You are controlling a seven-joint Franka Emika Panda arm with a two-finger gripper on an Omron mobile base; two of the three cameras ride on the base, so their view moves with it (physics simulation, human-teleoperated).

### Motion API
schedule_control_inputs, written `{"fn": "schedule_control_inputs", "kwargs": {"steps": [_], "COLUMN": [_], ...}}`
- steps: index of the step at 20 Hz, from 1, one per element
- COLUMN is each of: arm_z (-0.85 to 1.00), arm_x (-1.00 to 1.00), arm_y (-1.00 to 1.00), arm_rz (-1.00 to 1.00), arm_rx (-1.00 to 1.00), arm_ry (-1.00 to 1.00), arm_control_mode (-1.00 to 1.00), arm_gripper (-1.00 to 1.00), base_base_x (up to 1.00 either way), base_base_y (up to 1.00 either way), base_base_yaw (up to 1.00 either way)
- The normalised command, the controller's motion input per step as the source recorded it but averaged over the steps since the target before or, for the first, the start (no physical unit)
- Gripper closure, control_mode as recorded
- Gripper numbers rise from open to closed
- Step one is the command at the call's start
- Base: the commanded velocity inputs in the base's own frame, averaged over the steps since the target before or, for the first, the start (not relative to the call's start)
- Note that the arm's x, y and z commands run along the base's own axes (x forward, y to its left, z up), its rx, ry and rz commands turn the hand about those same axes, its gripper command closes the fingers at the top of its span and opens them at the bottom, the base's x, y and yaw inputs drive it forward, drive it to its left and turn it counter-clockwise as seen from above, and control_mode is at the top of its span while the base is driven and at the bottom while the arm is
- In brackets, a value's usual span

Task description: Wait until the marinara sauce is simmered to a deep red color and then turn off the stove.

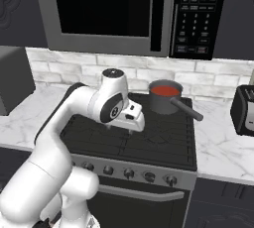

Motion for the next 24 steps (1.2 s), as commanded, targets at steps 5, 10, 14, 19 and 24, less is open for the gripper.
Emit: {"fn": "schedule_control_inputs", "kwargs": {"steps": [5, 10, 14, 19, 24], "arm_z": [-0.62, -0.56, -0.54, -0.52, -0.5], "arm_x": [-0.37, -0.33, -0.28, -0.31, -0.38], "arm_y": [-0.61, -0.37, -0.14, -0.02, 0.0], "arm_rz": [0.0, 0.04, 0.11, 0.18, 0.21], "arm_rx": [0.0, 0.0, -0.03, -0.06, -0.07], "arm_ry": [-0.02, -0.11, -0.24, -0.36, -0.43], "arm_control_mode": [-1.0, -1.0, -1.0, -1.0, -1.0], "arm_gripper": [-1.0, -1.0, -1.0, -1.0, -1.0], "base_base_x": [0.0, 0.0, 0.0, 0.0, 0.0], "base_base_y": [0.0, 0.0, 0.0, 0.0, 0.0], "base_base_yaw": [0.0, 0.0, 0.0, 0.0, 0.0]}}
